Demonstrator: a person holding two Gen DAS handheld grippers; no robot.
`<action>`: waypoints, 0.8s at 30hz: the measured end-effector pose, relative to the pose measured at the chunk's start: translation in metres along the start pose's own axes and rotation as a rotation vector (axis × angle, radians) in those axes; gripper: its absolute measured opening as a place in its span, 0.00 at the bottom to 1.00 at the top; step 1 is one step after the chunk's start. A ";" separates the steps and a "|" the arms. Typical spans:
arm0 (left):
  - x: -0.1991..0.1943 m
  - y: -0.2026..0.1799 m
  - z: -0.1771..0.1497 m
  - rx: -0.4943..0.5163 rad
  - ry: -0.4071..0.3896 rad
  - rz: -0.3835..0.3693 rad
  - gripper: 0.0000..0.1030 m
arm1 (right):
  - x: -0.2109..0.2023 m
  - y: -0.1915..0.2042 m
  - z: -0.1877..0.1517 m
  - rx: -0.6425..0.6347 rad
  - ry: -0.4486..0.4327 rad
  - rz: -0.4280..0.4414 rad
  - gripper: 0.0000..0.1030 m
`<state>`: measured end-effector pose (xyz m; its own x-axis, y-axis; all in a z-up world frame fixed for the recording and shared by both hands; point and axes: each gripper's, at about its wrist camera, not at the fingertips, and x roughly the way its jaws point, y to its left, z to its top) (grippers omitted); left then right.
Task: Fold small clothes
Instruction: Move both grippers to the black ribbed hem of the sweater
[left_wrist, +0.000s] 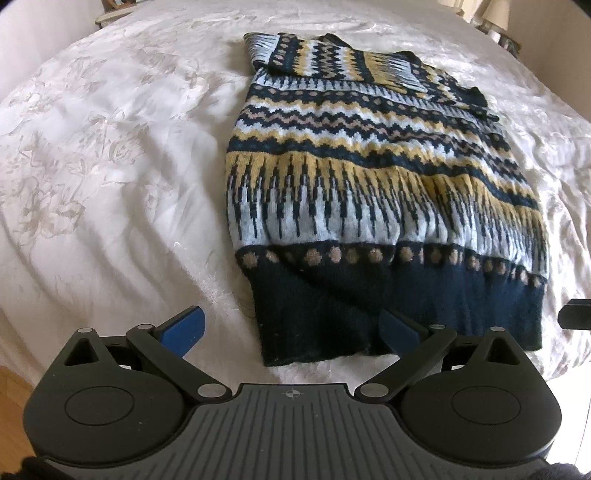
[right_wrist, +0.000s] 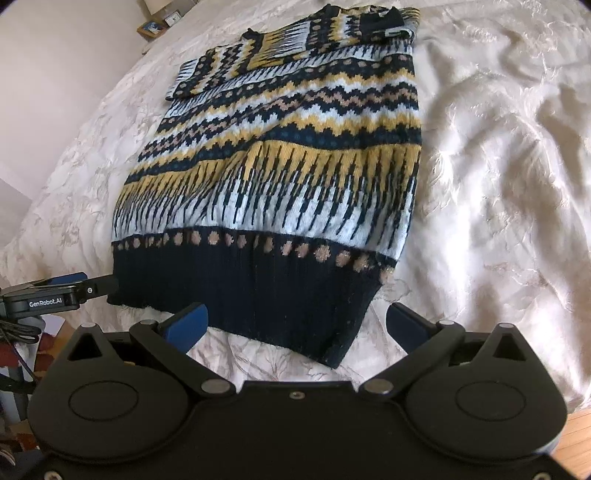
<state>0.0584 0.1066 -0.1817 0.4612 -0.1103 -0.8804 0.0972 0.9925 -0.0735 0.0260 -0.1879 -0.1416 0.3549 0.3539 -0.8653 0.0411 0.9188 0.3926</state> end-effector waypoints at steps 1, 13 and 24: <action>0.002 0.001 0.001 0.004 0.001 -0.001 0.99 | 0.002 0.000 0.000 0.005 0.001 0.003 0.99; 0.051 0.011 0.022 0.035 0.076 -0.030 0.99 | 0.041 -0.014 0.020 0.099 0.056 -0.033 0.99; 0.073 0.015 0.026 0.045 0.109 -0.058 0.99 | 0.082 -0.022 0.028 0.149 0.135 -0.068 1.00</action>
<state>0.1170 0.1119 -0.2352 0.3557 -0.1586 -0.9210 0.1613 0.9811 -0.1066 0.0806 -0.1842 -0.2124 0.2188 0.3214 -0.9213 0.2018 0.9089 0.3650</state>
